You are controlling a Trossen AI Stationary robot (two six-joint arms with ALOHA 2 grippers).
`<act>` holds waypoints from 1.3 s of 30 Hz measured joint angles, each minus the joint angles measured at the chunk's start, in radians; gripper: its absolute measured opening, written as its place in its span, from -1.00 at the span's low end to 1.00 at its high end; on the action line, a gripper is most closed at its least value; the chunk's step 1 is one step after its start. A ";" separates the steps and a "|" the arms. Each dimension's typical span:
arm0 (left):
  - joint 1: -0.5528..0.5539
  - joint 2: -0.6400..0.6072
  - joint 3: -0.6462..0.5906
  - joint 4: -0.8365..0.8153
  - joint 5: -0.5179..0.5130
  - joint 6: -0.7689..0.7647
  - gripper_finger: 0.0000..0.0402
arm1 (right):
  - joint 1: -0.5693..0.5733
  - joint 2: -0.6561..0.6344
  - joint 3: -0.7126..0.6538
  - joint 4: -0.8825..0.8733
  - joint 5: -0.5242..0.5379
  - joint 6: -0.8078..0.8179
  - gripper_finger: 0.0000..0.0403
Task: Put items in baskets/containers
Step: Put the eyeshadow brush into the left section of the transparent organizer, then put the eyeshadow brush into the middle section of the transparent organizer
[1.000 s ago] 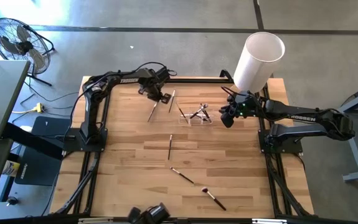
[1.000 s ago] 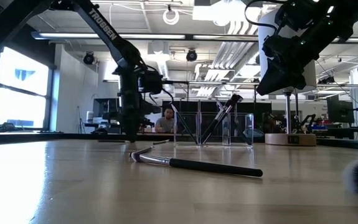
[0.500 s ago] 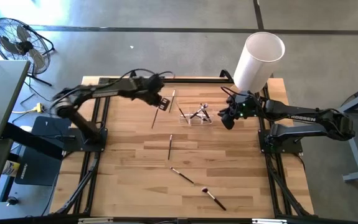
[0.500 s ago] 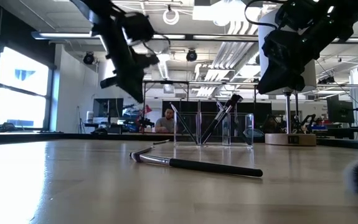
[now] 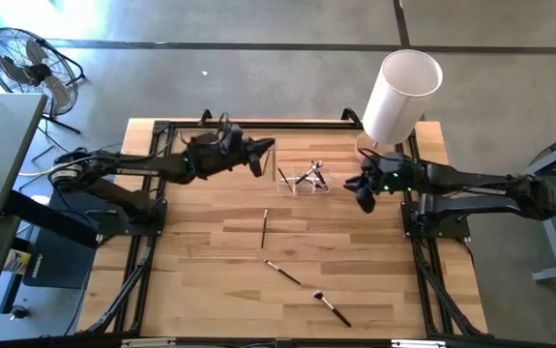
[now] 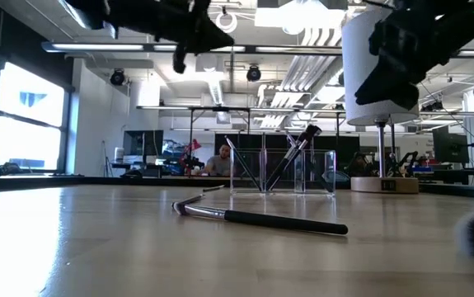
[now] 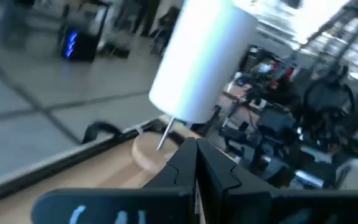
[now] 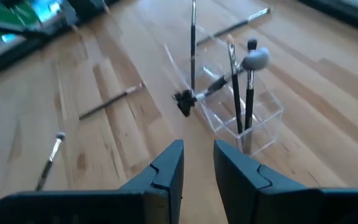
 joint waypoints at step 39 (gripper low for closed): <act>0.008 0.375 0.023 0.256 0.134 0.181 -0.36 | 0.153 -0.154 -0.036 -0.013 0.194 0.119 -0.59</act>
